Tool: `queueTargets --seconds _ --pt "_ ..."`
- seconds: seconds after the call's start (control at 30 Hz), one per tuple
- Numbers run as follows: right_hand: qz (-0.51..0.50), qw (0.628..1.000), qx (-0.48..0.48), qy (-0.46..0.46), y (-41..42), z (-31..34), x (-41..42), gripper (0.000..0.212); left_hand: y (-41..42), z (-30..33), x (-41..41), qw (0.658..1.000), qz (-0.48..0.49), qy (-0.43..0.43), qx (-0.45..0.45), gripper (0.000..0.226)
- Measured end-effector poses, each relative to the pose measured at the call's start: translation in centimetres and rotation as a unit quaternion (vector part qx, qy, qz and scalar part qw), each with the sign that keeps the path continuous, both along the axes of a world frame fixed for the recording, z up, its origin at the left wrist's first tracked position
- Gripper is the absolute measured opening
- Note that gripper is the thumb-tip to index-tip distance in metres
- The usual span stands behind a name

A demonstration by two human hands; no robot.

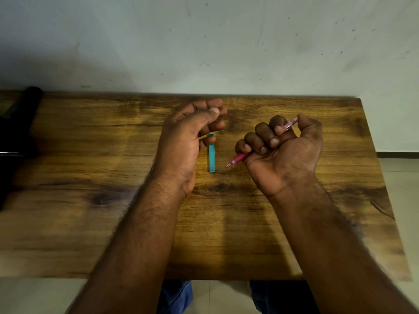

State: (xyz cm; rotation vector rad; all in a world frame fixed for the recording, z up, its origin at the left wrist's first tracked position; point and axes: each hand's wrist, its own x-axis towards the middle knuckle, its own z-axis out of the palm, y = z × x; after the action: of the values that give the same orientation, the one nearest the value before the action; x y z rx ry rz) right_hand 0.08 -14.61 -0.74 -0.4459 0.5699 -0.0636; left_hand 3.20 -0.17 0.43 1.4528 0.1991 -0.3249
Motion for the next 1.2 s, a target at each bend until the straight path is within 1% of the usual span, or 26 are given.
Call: queueTargets --seconds 0.27,0.43,0.53,0.67,0.77,0.9,1.0,1.2 --pt "0.004 1.0 0.009 -0.006 -0.04 0.05 0.12 0.049 0.04 0.01 0.03 1.0 0.0 -0.001 0.002 0.027" --pt "0.004 1.0 -0.003 -0.003 -0.04 0.03 0.14 0.048 -0.02 0.01 0.0 1.0 0.0 0.001 0.003 0.026" --pt "0.006 1.0 0.007 -0.004 -0.01 0.02 0.08 0.051 0.01 0.03 -0.01 1.0 -0.001 0.001 0.0 0.026" --pt "0.009 1.0 -0.01 0.0 0.01 0.0 0.12 0.051 0.05 0.06 0.0 1.0 -0.001 0.002 0.0 0.026" --pt "0.015 1.0 0.006 -0.002 0.03 0.02 0.12 0.052 0.08 0.05 0.01 1.0 -0.001 0.0 0.003 0.025" --pt "0.018 1.0 -0.014 -0.001 0.11 0.02 0.17 0.049 0.01 0.05 0.01 1.0 -0.002 0.002 0.002 0.025" --pt "0.018 1.0 -0.003 -0.004 0.09 0.03 0.14 0.051 0.01 0.03 0.05 1.0 -0.001 0.004 0.0 0.025" --pt "0.011 1.0 -0.011 -0.003 0.01 0.05 0.17 0.051 -0.02 -0.06 0.05 1.0 0.0 0.005 0.001 0.025"
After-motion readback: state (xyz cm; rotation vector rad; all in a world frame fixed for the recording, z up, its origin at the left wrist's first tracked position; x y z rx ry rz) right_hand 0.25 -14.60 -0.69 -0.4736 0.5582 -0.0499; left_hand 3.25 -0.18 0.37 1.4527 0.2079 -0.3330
